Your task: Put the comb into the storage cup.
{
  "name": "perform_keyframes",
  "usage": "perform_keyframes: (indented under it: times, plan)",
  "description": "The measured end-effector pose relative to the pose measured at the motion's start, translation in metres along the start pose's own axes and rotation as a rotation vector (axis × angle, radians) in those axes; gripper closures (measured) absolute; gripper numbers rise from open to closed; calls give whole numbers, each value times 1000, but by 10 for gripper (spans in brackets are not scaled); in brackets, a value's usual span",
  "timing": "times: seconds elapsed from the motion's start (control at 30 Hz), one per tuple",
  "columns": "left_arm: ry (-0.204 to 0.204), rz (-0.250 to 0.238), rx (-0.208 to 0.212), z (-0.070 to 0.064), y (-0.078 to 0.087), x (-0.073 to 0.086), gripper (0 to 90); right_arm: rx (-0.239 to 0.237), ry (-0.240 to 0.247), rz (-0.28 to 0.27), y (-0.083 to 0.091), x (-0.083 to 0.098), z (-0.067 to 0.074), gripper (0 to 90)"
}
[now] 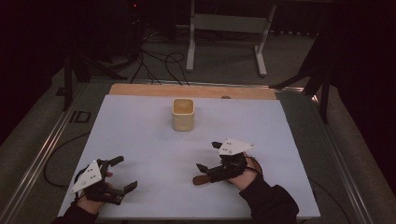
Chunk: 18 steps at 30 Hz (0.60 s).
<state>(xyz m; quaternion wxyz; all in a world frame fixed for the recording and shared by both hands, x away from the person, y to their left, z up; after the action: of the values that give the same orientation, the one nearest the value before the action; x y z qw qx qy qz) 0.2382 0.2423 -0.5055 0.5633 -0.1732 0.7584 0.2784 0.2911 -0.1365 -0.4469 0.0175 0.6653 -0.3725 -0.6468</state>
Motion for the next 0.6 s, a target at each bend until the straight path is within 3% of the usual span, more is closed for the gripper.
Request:
perform_keyframes:
  times: [0.4, 0.6]
  plan:
    - [-3, 0, 0, 0, 0, 0, 1, -26, -34, 44, -19, 9, 3, 168]
    - [0, 1, 1, 0, 0, 0, 1, -16, -40, 97, -31, 16, 7, 340]
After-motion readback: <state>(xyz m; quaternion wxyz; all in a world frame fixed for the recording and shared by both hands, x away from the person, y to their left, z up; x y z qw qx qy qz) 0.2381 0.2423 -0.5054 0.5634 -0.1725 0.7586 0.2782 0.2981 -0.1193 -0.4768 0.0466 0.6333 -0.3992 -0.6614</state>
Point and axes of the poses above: each handheld gripper's, and its own axes: y roughly backward along the jaws, x roughly out of its underside, z roughly to its left, the point moved 2 cm from there along -y, roughly forward along the jaws, and after that the axes turned 10 degrees about y, right-handed, at the moved point
